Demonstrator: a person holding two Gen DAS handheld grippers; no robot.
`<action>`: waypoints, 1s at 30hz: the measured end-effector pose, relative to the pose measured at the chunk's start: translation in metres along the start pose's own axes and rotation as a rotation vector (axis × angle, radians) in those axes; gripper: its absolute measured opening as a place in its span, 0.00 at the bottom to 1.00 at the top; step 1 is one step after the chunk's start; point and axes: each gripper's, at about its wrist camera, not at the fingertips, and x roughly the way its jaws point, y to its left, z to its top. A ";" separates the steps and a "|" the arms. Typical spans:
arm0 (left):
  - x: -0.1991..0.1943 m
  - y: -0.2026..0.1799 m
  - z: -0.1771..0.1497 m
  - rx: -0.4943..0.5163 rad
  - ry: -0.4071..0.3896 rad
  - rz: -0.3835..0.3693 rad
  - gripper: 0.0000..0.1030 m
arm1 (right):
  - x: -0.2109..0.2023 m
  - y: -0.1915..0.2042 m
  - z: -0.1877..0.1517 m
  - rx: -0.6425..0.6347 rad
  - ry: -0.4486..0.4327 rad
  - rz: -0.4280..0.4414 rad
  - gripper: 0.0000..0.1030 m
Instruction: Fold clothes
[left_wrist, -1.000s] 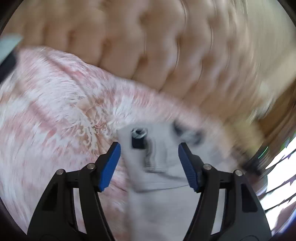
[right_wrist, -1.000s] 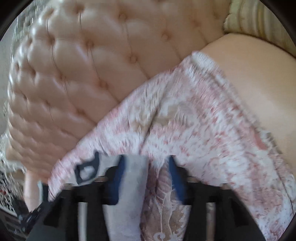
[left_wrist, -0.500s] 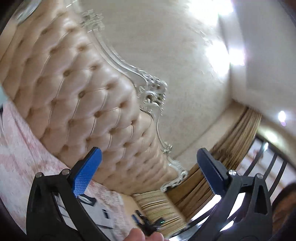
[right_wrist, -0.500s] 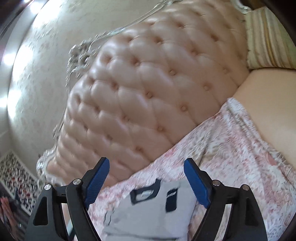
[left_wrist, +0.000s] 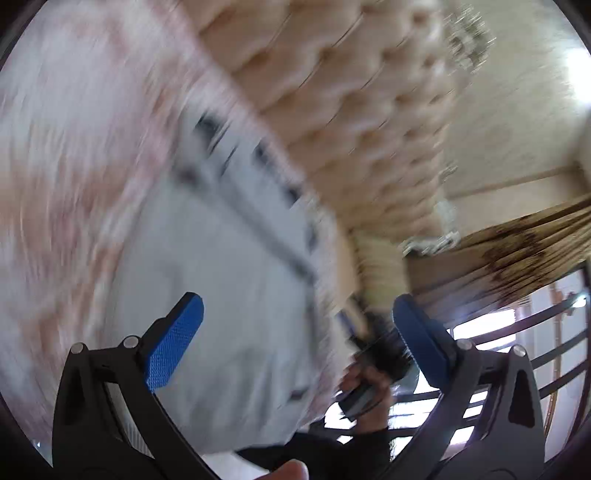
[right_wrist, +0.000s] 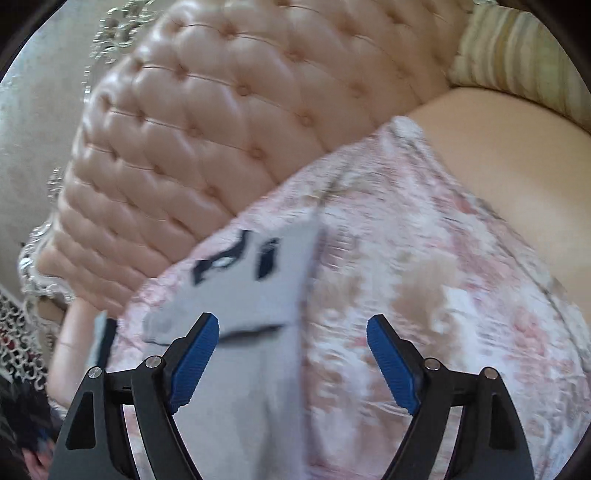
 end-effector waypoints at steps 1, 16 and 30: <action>0.008 0.005 -0.010 -0.005 0.028 0.016 1.00 | 0.004 0.006 -0.004 -0.050 0.013 -0.035 0.78; 0.025 0.001 -0.033 0.043 0.096 0.052 1.00 | 0.068 0.077 -0.014 -0.487 0.132 -0.284 0.56; 0.053 -0.004 -0.054 0.280 0.121 0.278 0.99 | 0.066 0.037 0.007 -0.148 0.124 -0.113 0.20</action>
